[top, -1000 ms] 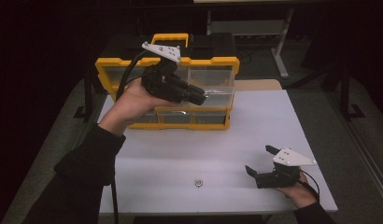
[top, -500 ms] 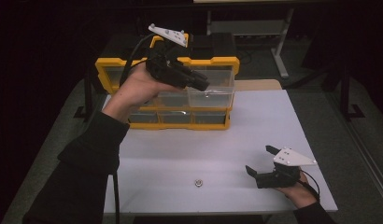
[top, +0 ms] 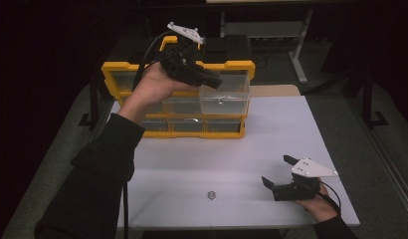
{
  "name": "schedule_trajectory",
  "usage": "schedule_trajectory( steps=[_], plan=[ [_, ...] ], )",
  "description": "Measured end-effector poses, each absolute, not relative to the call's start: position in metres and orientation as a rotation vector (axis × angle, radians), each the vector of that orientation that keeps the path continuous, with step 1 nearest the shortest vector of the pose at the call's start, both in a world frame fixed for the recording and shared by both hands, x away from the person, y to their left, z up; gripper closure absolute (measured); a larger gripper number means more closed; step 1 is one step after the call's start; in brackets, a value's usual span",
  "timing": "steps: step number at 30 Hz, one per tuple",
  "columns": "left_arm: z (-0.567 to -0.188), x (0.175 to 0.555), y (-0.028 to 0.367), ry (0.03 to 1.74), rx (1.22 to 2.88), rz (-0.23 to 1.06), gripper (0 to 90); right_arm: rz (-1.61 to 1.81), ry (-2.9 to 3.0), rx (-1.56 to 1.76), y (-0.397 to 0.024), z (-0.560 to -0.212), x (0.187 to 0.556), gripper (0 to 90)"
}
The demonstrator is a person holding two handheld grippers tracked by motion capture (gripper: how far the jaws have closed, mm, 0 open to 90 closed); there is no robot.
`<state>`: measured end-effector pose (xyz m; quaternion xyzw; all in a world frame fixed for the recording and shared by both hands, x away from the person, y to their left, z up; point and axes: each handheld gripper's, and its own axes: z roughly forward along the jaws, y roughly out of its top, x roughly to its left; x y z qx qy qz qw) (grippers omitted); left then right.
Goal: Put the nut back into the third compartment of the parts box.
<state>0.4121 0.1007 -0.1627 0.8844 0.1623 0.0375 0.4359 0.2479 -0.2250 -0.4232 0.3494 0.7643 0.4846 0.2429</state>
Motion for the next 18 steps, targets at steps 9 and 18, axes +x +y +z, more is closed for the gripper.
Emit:
schedule_trajectory(
  steps=[9,18],
  plan=[
    [-0.171,0.419,0.094,0.439,2.225,0.136,70.5,1.326,2.088,0.955,-0.225,-0.423,0.247,0.0],
    [-0.178,0.426,0.095,0.451,2.232,0.14,70.4,1.324,2.09,0.952,-0.225,-0.423,0.248,0.0]
  ],
)
